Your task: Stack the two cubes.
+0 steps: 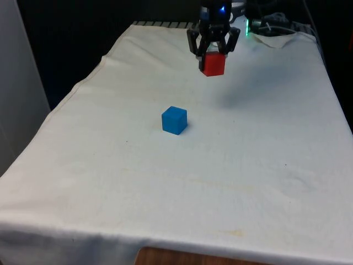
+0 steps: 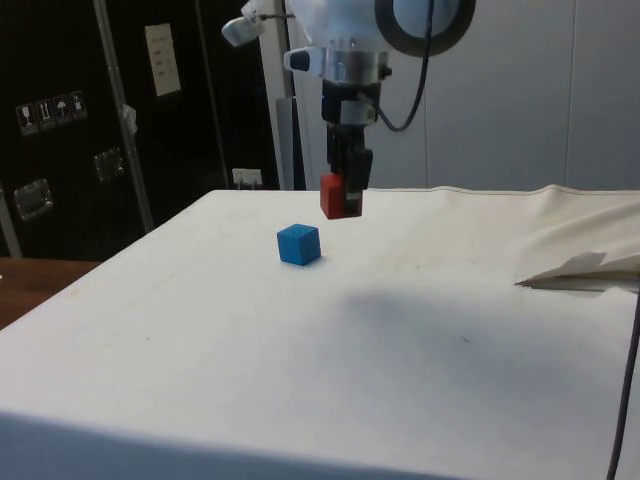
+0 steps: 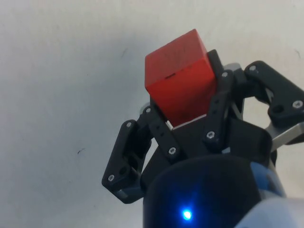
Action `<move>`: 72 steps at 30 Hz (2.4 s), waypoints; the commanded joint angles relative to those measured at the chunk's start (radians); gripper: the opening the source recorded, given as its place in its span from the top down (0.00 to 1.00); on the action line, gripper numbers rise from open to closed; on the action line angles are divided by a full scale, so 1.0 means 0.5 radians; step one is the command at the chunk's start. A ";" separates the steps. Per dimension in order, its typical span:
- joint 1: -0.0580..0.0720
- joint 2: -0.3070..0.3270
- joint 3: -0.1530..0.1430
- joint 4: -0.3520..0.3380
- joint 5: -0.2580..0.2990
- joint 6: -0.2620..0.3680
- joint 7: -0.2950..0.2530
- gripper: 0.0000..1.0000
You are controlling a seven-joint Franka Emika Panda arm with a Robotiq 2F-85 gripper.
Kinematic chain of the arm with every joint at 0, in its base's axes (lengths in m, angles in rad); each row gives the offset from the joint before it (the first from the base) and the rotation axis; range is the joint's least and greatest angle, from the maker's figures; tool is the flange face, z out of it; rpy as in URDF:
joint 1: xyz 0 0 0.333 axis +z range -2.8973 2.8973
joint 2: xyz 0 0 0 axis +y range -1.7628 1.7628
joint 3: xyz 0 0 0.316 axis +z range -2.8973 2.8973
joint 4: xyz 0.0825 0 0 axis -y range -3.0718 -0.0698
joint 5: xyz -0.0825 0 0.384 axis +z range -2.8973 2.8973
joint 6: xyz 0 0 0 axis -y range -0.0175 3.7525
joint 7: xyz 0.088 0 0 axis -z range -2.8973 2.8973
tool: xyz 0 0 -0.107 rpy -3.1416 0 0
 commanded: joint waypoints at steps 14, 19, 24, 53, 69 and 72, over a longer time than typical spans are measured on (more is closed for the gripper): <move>-0.002 0.062 -0.004 0.172 0.046 -0.090 -0.030 1.00; -0.004 0.096 -0.006 0.236 0.050 -0.106 -0.032 1.00; -0.006 0.136 -0.012 0.312 0.052 -0.130 -0.034 1.00; -0.052 0.414 -0.074 0.686 0.306 -0.226 -0.276 1.00; -0.064 0.472 -0.116 0.782 0.440 -0.342 -0.406 1.00; -0.054 0.470 -0.132 0.774 0.408 -0.330 -0.380 1.00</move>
